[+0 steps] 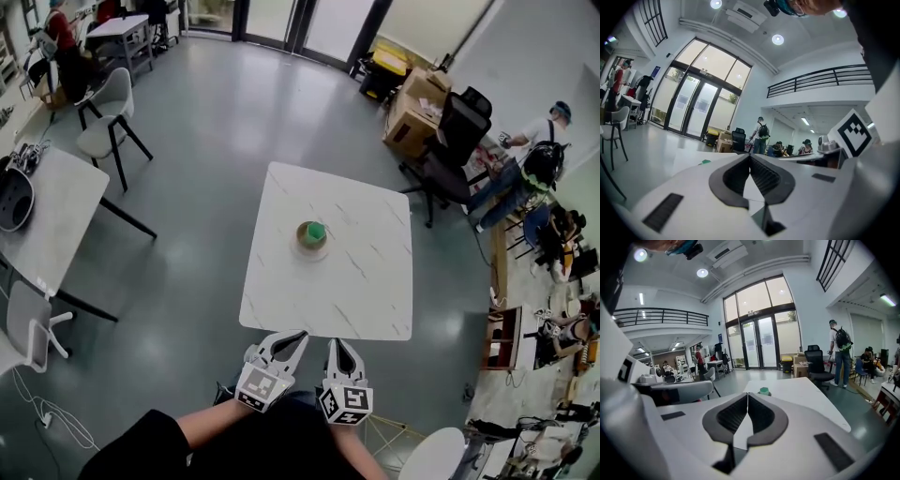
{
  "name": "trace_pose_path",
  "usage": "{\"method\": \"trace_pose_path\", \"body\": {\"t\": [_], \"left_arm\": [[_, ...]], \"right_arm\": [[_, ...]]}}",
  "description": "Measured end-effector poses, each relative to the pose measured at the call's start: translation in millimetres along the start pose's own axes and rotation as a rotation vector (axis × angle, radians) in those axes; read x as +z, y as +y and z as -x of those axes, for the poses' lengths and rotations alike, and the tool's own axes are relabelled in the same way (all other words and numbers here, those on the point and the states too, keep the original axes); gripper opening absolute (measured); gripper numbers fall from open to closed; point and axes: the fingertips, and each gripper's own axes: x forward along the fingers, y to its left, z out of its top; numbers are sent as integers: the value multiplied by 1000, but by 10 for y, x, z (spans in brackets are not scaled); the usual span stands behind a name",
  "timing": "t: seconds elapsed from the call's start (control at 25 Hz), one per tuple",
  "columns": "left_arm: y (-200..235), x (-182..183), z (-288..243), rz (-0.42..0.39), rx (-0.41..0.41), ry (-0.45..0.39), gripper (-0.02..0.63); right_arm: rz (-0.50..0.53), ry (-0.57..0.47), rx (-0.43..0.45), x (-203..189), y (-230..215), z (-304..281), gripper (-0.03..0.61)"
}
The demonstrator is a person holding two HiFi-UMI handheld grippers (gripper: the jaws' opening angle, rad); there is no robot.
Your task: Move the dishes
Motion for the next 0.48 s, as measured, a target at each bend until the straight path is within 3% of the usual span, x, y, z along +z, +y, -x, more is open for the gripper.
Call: {"method": "trace_pose_path", "body": {"t": [0.48], "left_arm": [[471,128,-325,13,74,-27,17]], "right_arm": [[30,4,56,200,-17,-632,17]]}}
